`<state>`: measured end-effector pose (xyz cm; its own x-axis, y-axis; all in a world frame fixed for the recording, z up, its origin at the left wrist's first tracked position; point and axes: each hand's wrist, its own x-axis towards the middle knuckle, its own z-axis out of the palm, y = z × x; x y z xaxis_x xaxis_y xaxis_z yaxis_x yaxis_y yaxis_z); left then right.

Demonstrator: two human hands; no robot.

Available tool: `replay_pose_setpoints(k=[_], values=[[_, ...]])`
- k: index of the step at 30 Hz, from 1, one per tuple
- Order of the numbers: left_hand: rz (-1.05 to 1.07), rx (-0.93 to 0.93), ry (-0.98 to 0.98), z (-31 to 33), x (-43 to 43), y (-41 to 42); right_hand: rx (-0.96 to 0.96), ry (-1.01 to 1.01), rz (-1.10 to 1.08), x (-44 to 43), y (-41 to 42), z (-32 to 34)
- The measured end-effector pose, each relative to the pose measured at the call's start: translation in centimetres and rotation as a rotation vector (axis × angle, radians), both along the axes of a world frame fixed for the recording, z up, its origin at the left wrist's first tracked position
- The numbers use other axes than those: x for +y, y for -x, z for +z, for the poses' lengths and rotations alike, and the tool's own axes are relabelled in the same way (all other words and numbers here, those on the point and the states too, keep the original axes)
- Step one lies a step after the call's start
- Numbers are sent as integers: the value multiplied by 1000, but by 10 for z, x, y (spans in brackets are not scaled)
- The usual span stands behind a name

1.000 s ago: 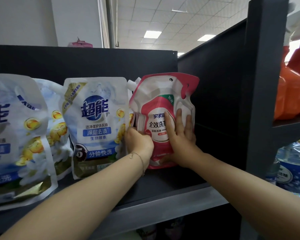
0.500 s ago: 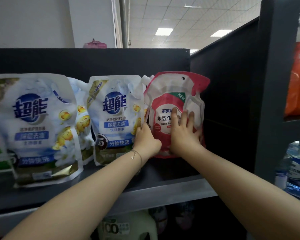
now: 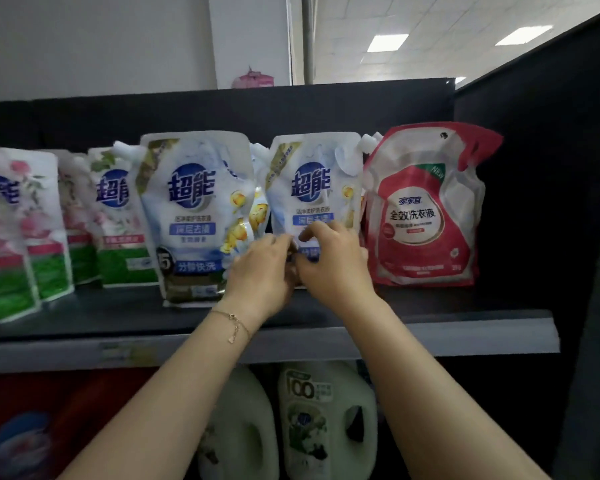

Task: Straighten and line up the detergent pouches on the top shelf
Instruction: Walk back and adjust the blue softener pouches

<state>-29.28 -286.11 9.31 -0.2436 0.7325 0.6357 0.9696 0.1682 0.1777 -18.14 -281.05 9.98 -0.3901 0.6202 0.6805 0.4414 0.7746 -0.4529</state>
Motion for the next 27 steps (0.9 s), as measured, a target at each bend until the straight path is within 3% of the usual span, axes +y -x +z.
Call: replay_pose_setpoints(k=[8, 27], values=[[233, 58, 28, -34, -103, 59, -80, 2, 228, -69, 71, -21], [722, -47, 184, -90, -347, 181, -169, -5, 741, -267, 241, -78]])
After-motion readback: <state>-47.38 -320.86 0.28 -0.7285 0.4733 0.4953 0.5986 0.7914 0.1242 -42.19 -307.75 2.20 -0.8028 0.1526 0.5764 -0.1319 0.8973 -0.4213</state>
